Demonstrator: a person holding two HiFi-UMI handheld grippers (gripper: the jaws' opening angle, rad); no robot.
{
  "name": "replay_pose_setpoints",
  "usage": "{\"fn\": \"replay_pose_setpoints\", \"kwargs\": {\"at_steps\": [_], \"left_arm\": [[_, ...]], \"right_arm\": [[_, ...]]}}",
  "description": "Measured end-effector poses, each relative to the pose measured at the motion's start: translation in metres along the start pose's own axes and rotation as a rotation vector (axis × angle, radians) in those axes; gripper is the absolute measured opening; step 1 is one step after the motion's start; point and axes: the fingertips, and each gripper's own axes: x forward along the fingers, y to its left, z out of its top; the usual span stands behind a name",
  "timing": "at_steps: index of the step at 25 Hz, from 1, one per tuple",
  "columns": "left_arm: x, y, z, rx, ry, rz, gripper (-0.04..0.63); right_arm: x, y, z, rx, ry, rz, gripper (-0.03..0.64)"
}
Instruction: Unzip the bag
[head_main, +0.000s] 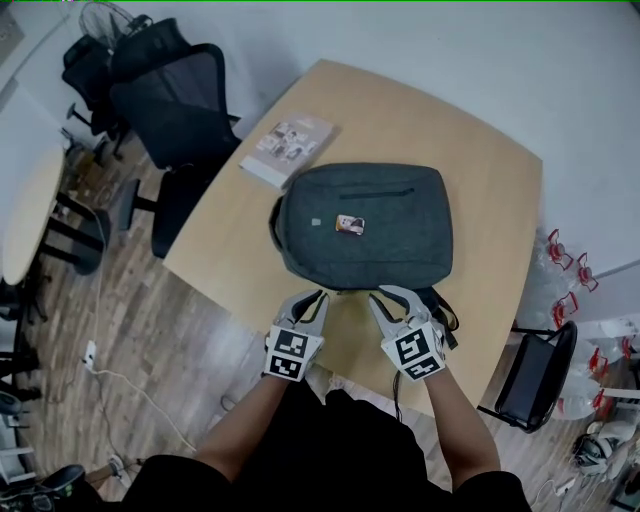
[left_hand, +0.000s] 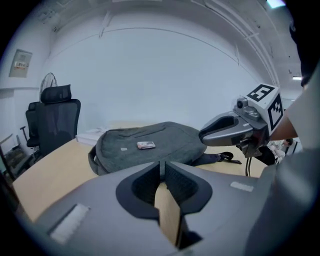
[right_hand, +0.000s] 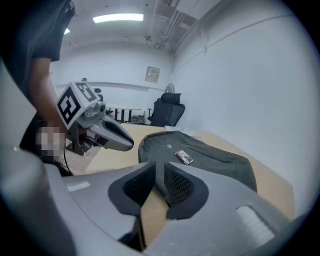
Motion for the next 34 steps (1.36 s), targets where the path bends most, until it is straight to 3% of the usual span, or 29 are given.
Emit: {"fn": "replay_pose_setpoints", "kwargs": {"at_steps": [2, 8, 16, 34], "left_arm": [[-0.012, 0.006, 0.015, -0.005, -0.048, 0.017, 0.052], [-0.04, 0.008, 0.054, -0.065, -0.165, 0.018, 0.032], [-0.059, -0.007, 0.074, -0.042, -0.232, -0.024, 0.018], [-0.058, -0.011, 0.055, -0.048, -0.191, -0.051, 0.018]], "right_arm": [[-0.018, -0.005, 0.016, 0.103, -0.087, -0.052, 0.003], [-0.062, -0.007, 0.051, 0.251, -0.252, -0.163, 0.003], [-0.074, 0.018, 0.046, 0.251, -0.247, -0.194, 0.002], [-0.074, 0.008, 0.054, 0.268, -0.307, -0.258, 0.002]]}}
